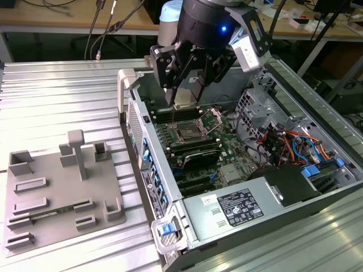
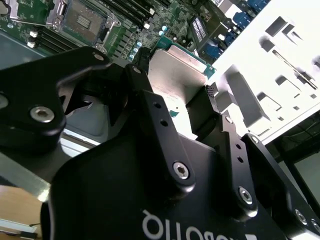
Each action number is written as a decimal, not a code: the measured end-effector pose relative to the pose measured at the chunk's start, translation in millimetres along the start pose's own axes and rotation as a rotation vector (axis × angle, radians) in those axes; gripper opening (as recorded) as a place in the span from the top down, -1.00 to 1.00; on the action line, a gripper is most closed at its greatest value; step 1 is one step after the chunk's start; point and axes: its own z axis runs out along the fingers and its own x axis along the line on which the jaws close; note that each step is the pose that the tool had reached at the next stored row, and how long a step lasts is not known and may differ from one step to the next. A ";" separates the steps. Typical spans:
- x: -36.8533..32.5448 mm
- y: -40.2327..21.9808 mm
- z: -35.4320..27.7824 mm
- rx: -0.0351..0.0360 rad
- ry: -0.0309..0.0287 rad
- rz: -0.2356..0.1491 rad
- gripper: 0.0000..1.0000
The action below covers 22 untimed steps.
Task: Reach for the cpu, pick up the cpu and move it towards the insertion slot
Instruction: 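Pick up the cpu and move it towards the insertion slot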
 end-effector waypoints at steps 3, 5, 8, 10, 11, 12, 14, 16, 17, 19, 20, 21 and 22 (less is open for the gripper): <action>-5.6 0.3 -0.1 0.0000 0.0000 0.000 -0.10; -5.9 0.3 -0.1 0.0000 0.0000 0.000 -0.10; -6.0 0.3 -0.1 0.0000 -0.0001 0.003 -0.10; -6.0 0.3 -0.1 0.0000 -0.0001 0.003 -0.10; -6.0 0.3 -0.1 0.0000 -0.0001 0.003 -0.10; -6.0 0.3 -0.1 0.0000 -0.0001 0.003 -0.10; -6.0 0.3 -0.1 0.0000 -0.0001 0.003 -0.10; -6.0 0.4 -0.1 0.0000 -0.0001 0.003 -0.10; -6.2 0.6 -0.1 0.0000 -0.0001 0.003 -0.10; -6.9 1.6 -0.1 0.0000 -0.0001 0.003 -0.10; -8.0 2.9 0.0 -0.0001 -0.0002 0.003 -0.10; -9.1 4.1 0.0 0.0000 -0.0001 0.003 -0.10; -9.9 5.0 0.0 0.0000 -0.0001 0.003 -0.10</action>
